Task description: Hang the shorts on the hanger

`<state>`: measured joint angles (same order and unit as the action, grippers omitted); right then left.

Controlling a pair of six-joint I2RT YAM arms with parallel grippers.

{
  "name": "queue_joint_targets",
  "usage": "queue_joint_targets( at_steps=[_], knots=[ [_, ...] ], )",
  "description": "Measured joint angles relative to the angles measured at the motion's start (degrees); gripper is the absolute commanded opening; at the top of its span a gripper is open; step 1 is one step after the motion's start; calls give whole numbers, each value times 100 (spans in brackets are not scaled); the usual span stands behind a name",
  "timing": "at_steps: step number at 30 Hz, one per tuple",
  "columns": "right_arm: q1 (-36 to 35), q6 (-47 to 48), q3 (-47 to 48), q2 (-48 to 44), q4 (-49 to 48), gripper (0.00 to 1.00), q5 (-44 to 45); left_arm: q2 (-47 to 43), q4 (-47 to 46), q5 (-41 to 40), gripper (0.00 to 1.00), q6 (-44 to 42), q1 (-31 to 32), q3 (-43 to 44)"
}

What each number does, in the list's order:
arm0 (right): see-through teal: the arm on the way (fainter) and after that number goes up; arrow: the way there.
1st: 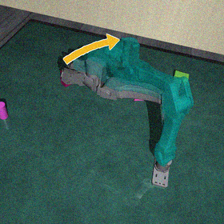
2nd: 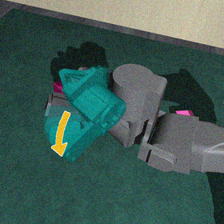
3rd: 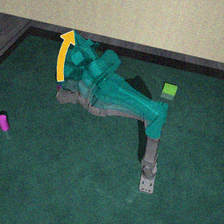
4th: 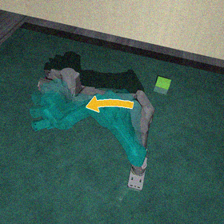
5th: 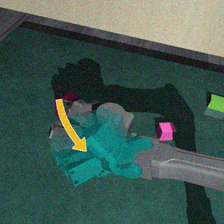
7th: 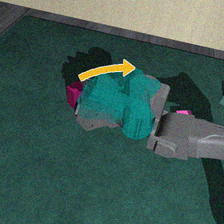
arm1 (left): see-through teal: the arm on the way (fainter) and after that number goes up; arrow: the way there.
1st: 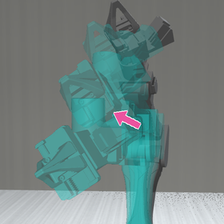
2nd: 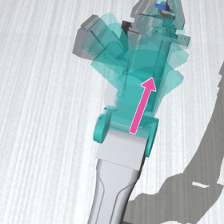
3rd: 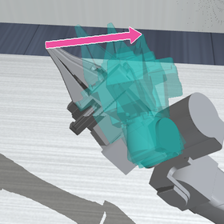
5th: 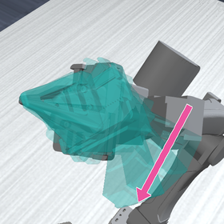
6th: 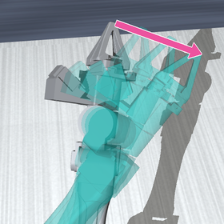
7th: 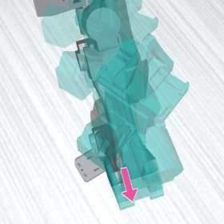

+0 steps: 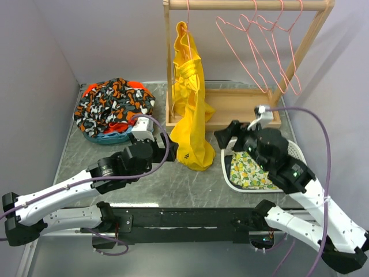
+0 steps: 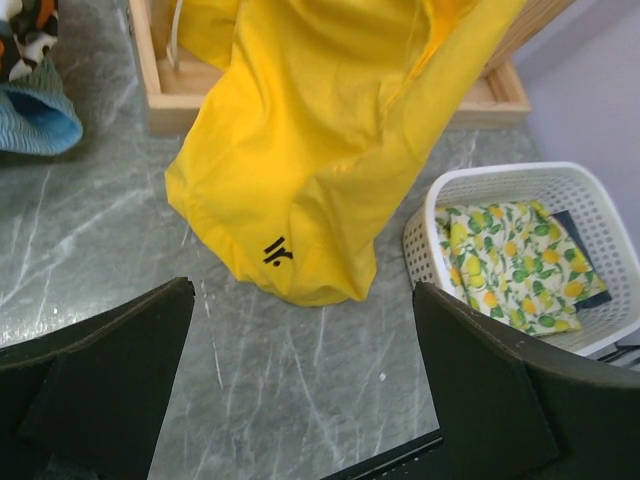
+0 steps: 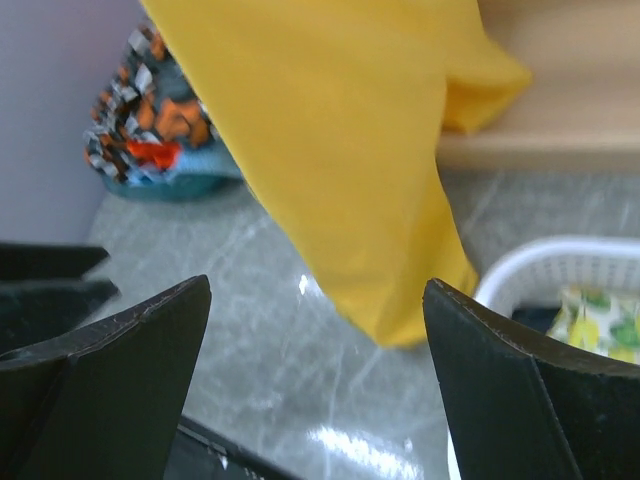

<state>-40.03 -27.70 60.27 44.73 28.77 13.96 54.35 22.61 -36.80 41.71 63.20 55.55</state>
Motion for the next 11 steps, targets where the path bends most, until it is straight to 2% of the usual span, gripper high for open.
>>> queue_joint_targets(
  at_steps=[5, 11],
  knots=[
    [0, -380, -1314, -693, -118, 95, -15, 13, -20, 50, 96, 125, 0, -411],
    [0, -616, -1982, -949, -42, 96, 101, 7, -142, 188, 96, 129, 0, -778]
  ],
)
